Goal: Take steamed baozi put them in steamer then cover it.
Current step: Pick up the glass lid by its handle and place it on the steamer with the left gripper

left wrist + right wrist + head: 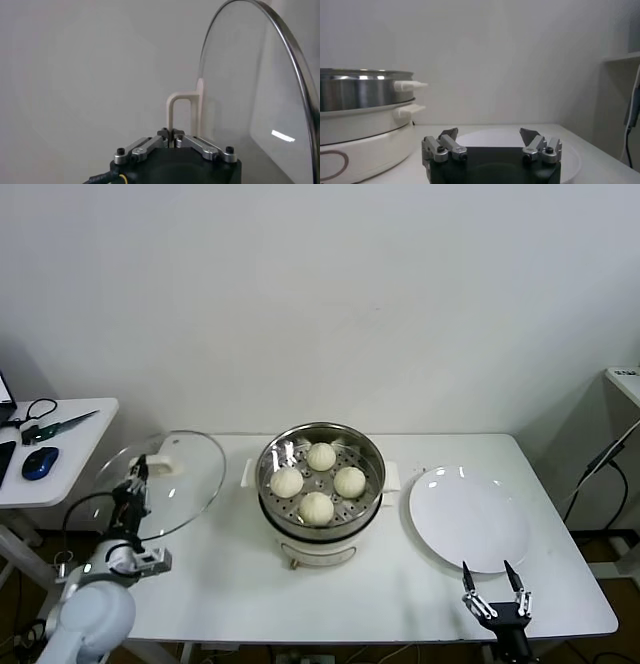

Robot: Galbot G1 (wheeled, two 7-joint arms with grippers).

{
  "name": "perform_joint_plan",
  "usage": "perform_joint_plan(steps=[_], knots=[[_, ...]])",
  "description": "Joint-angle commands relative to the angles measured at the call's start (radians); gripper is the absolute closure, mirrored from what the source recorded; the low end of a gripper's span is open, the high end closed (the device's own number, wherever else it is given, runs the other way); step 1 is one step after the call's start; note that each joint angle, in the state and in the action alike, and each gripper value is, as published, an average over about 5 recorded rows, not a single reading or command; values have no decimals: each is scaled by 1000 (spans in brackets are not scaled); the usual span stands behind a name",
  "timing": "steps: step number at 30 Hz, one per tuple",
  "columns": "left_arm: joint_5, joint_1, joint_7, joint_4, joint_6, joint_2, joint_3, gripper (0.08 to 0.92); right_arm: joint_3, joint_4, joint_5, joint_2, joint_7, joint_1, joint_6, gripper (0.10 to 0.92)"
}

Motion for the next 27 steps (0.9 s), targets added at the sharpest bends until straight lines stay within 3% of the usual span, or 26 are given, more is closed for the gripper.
perform_joint_plan(steps=[1,15,21,27], knots=[[-28,-69,137,-248,195,49,117,860,-5,-6,-9,-2,5,10,-6,203],[332,-266,189,-158,283,-171,551,860,2,-13,-5,-8,14,37,-11,203],[414,-323,191,-51,288,-317,657,860,8,-9,-1,-8,11,36,-11,203],[439,-357,191,38,294,-386,701,860,11,-14,13,-13,11,35,-7,203]])
